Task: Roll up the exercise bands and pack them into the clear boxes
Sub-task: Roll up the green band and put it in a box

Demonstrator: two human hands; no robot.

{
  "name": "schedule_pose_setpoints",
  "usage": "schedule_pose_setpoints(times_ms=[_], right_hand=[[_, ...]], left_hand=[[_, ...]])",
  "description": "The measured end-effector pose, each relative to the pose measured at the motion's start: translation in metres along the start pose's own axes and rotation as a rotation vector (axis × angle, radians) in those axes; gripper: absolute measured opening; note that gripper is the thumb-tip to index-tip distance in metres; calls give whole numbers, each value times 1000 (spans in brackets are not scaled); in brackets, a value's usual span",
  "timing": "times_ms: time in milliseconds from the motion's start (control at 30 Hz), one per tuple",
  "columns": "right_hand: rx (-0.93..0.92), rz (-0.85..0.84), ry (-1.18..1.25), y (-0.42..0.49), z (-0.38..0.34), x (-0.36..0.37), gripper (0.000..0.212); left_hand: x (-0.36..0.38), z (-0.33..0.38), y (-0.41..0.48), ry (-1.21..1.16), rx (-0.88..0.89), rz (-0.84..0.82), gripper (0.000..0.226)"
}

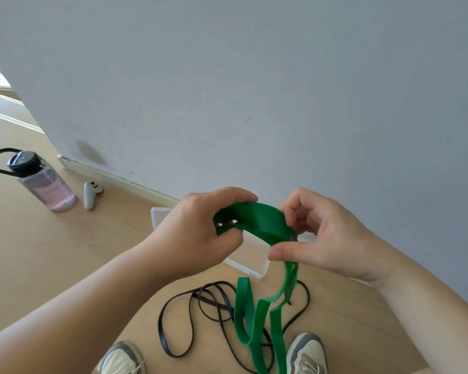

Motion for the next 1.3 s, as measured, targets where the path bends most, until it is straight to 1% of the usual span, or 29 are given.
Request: schedule_pose_setpoints(times_ms=[100, 200, 300, 333, 400, 467, 500, 533, 600, 667, 733, 833, 967, 1000, 1067, 1133, 1167, 1233, 1300], right_hand=[[-14, 63, -37, 6, -5, 13, 49], [-55, 148, -31, 8, -6, 13, 45], [-103, 262, -73, 7, -7, 16, 32], [-94, 270, -86, 8, -6, 16, 27], [-21, 184, -128, 12, -1, 15, 20], [60, 28, -180, 15, 5, 15, 14], [77, -25, -208, 16, 8, 15, 13], [73, -44, -233, 16, 9, 16, 12], [33, 3, -233, 16, 12, 14, 11], [-4, 93, -199, 15, 13, 7, 11], [-34, 184, -173, 14, 16, -2, 8], [-68, 287, -89, 9, 21, -12, 12], [-118, 311, -90, 7, 24, -13, 27], [-116, 317, -82, 8, 25, -12, 27], [-122, 341, -76, 9, 26, -10, 25], [-123, 372, -91, 10, 27, -10, 23], [-111, 385, -100, 12, 28, -11, 22], [-72, 398, -125, 14, 35, -16, 24], [-12, 402, -156, 16, 47, -20, 26]], left_hand=[[2, -2, 3, 8, 22, 36, 48], [0, -6, 5, 18, 9, 69, 47], [0, -10, 6, 70, -18, 90, 44], [0, -12, 6, 95, -19, 93, 44], [-1, -17, 5, 168, -3, 85, 45], [-1, -21, 5, 303, 63, 71, 46], [-1, -21, 5, 378, 94, 67, 46], [-1, -19, 5, 448, 107, 61, 47], [-4, -18, 8, 530, 41, 22, 53], [-12, -23, 11, 528, -130, -42, 65], [-19, -33, 12, 485, -266, -105, 65], [-16, -45, 14, 381, -381, -101, 42], [-3, -42, 15, 43, -503, -34, 26], [0, -43, 15, -6, -532, -21, 23], [7, -46, 12, -27, -578, 1, 20], [11, -49, 12, -78, -613, 69, 17], [11, -49, 13, -143, -631, 125, 16], [9, -45, 15, -341, -663, 232, 18], [5, -40, 17, -530, -662, 291, 23]])
Point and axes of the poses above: each hand's wrist, its own y-axis towards the middle knuckle, its own x-axis out of the palm, z = x × y, the point moved 1 cm from there along y, towards the middle knuckle, and after that the axes turned 9 degrees about -y, right-handed, at the moved point
